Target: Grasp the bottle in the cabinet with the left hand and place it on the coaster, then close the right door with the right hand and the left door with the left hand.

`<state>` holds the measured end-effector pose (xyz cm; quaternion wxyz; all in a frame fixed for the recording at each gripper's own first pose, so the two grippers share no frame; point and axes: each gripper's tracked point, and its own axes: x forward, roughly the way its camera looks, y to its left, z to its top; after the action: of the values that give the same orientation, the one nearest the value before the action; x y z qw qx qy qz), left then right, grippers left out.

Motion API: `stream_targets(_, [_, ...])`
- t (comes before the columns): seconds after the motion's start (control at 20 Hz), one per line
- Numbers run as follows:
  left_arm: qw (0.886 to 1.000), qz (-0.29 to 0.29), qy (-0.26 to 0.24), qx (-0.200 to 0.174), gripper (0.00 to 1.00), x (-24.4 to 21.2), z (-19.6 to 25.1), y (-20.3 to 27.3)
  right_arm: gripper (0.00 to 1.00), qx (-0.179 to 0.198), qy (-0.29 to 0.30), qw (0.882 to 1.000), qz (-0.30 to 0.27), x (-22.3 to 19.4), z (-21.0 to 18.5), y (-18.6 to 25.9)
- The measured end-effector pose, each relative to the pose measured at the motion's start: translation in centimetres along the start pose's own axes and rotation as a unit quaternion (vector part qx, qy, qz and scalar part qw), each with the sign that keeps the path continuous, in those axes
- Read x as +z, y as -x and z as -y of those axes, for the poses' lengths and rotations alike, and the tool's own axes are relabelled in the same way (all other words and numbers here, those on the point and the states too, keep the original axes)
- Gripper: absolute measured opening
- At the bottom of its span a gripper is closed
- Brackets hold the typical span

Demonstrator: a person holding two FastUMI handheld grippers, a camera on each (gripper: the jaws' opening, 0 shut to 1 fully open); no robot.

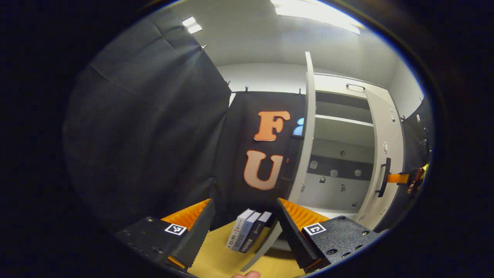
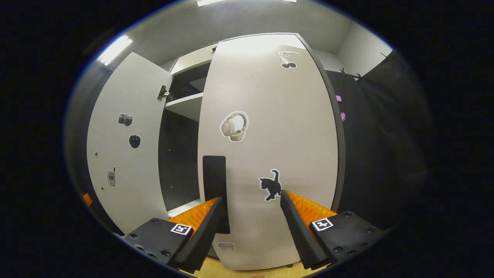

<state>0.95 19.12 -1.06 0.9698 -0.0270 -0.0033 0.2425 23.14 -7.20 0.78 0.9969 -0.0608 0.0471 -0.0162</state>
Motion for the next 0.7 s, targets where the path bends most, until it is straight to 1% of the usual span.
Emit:
stream_targets(0.2, [0.999, 0.028, -0.007, 0.042, 0.94, 2.2, -3.4, -1.7, 0.97, -0.007, -0.004, 1.0, -0.002, -0.3, -0.1, -1.3])
stream_targets(0.3, [0.998, 0.037, -0.012, 0.055, 0.94, 2.8, -4.4, -2.7, 0.97, -0.01, -0.009, 1.0, 0.0, -0.4, -0.2, -1.6])
stream_targets(0.45, [0.998, 0.043, -0.002, 0.05, 0.94, 3.4, -4.1, -4.6, 0.97, -0.015, -0.012, 1.0, -0.003, -0.5, -0.1, -1.6])
stream_targets(0.5, [0.998, 0.044, 0.003, 0.043, 0.97, 3.4, -3.7, -5.3, 0.97, -0.014, -0.013, 1.0, -0.003, -0.5, -0.2, -1.5])
stream_targets(0.55, [0.998, 0.044, 0.002, 0.037, 0.94, 3.4, -3.3, -6.1, 0.97, -0.014, -0.017, 1.0, -0.002, -0.3, -0.2, -1.2])
stream_targets(0.7, [0.999, 0.044, -0.001, 0.025, 0.94, 3.1, -2.8, -7.8, 0.97, -0.014, -0.016, 1.0, 0.003, 0.2, 0.2, 0.7])
